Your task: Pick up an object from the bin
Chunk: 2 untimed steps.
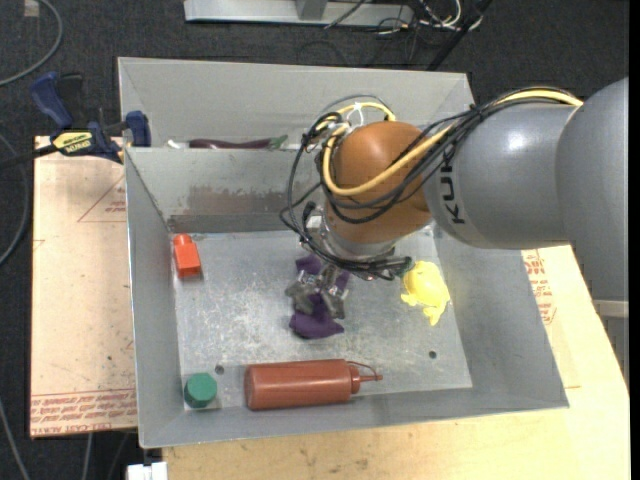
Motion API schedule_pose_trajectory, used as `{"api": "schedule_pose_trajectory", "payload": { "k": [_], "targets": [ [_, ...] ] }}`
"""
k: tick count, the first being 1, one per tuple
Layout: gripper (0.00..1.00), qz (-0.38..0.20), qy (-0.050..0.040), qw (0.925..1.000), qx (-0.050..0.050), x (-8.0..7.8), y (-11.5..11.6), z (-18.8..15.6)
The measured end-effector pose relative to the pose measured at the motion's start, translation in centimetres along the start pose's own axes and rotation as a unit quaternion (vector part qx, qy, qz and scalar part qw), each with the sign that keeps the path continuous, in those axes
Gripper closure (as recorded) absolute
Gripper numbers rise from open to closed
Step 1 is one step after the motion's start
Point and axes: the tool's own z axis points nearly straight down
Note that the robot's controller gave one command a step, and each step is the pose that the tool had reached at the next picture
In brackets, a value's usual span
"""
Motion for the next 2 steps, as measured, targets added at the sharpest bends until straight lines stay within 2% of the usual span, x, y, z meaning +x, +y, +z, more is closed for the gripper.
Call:
{"api": "schedule_pose_trajectory", "payload": {
  "k": [2],
  "targets": [
    [1.00,0.000,0.0008,1.0000,-0.001,0.0,0.1,-1.8]
  ]
}}
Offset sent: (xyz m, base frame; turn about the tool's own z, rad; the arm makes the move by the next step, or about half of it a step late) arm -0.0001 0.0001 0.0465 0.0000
